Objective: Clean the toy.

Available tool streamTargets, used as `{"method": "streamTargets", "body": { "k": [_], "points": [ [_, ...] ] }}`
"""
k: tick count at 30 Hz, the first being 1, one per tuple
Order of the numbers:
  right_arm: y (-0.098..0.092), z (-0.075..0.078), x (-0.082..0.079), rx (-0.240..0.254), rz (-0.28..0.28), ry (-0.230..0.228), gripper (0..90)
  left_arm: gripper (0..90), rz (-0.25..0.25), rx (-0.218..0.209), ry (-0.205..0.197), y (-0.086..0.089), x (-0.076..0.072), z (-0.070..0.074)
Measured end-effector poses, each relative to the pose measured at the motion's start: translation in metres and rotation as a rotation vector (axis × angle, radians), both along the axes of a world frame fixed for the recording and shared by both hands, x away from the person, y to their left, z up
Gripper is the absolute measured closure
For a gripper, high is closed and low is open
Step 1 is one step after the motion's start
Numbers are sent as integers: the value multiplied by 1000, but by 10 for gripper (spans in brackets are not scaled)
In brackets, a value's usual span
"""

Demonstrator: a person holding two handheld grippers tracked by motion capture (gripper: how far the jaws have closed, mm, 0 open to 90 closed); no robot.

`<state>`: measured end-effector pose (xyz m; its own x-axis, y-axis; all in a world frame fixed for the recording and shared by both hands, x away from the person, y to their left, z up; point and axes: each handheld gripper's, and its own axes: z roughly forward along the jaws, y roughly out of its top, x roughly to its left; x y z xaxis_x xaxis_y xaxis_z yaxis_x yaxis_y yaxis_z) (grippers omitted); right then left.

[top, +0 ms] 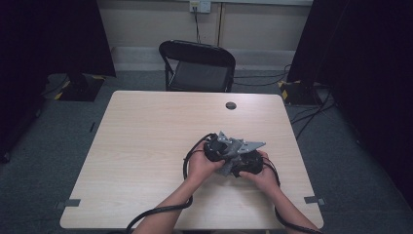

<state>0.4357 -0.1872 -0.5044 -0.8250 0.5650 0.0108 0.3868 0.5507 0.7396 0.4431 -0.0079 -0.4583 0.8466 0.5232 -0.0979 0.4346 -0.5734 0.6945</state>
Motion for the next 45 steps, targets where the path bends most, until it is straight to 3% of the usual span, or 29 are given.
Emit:
{"method": "streamTargets", "body": {
  "k": [15, 23, 24, 26, 45],
  "points": [
    [0, 0, 0, 0, 0, 0, 240, 757, 28, 1, 5, 9, 7, 8],
    [0, 0, 0, 0, 0, 0, 240, 757, 48, 22, -28, 12, 9, 11],
    [0, 0, 0, 0, 1, -1, 240, 757, 65, 53, -52, 15, 10, 12],
    [0, 0, 0, 0, 0, 0, 240, 757, 77, 26, -32, 20, 13, 11],
    [0, 0, 0, 0, 0, 0, 240, 757, 145, 17, -1, 44, 26, 10]
  ]
}}
